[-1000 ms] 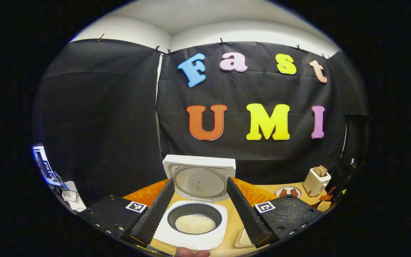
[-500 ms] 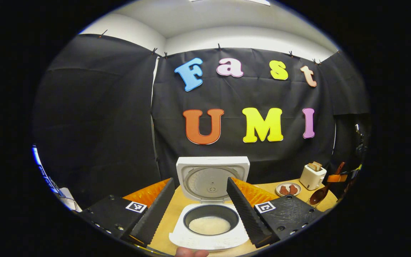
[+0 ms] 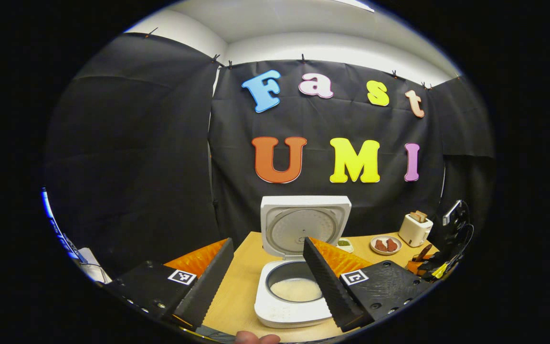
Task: Close the left gripper, press the button to open the rice cooker; take a wooden spoon from the chopstick holder with the right hand, scoop a spoonful of rice and pour it into the rice cooker, then put the wooden spoon back into the chopstick holder.
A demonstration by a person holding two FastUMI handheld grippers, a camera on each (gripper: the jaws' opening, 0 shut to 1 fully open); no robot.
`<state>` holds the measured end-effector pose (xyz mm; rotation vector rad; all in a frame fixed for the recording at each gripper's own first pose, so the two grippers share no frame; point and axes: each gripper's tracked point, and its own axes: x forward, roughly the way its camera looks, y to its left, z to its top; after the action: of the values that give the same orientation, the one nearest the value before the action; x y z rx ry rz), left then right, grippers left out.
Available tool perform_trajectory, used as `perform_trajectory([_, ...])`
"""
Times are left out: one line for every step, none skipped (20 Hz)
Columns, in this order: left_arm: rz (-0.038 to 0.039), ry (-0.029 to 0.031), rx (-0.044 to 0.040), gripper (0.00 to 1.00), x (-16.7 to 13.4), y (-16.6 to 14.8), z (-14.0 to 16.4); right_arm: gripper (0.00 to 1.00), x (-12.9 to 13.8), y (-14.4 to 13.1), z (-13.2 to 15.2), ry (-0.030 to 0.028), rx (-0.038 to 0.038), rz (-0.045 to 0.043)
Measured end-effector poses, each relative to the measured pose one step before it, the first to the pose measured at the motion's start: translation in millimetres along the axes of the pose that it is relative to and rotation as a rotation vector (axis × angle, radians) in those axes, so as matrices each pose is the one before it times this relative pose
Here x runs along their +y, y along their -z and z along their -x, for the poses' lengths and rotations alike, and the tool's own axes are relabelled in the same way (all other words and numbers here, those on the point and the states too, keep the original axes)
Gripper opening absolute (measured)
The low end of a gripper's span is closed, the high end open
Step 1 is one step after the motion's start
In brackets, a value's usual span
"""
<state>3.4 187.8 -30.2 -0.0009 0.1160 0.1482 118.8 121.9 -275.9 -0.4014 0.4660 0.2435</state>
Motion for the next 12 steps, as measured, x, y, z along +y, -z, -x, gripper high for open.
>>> perform_trajectory([-0.00285,-0.01063,0.01401,0.95,5.78,6.43,-0.13,0.15,4.98,4.47,-4.12,0.00345,-0.00210,0.04093])
perform_trajectory([0.00241,-0.00903,0.01064,0.95,4.69,3.94,-0.91,0.15,2.43,6.75,-3.68,0.01319,-0.00153,0.02751])
perform_trajectory([0.00709,-0.00986,0.01133,0.95,4.69,3.15,1.20,0.15,2.09,6.48,-4.23,0.01880,0.00542,0.02620])
perform_trajectory([0.01002,-0.00710,0.00682,0.95,3.07,2.84,0.97,0.15,2.45,7.91,-4.73,0.01595,0.00898,0.02739])
perform_trajectory([0.00778,-0.00312,0.00386,0.94,2.07,0.89,0.61,0.15,4.17,6.65,-3.89,0.00790,0.01293,0.02187])
perform_trajectory([0.00197,-0.00335,0.00376,0.94,2.72,1.68,0.28,0.15,5.03,2.97,-2.98,-0.00707,0.00330,-0.00083])
perform_trajectory([-0.00343,-0.00244,0.00751,0.94,2.87,3.41,0.71,0.15,6.50,-0.49,-2.66,-0.01666,0.00315,-0.02468])
perform_trajectory([-0.00680,-0.00305,0.00679,0.94,2.34,2.87,-0.26,0.15,13.44,2.19,-1.88,-0.03531,0.00857,-0.04697])
perform_trajectory([-0.00583,-0.00229,0.00801,0.94,1.85,1.47,-1.94,0.15,9.97,0.49,-1.22,-0.03019,0.01104,-0.05637])
perform_trajectory([-0.00378,-0.00551,0.00402,0.94,1.69,0.75,-0.34,0.15,3.54,-1.18,0.15,-0.01799,0.00937,-0.05545])
perform_trajectory([-0.00014,-0.00640,-0.00118,0.94,3.33,-0.56,0.72,0.15,3.64,-1.26,0.01,-0.01778,0.00807,-0.05564])
perform_trajectory([0.00363,-0.00383,-0.00147,0.95,1.63,-0.71,1.93,0.15,4.55,-0.66,0.21,-0.01997,0.00365,-0.05686])
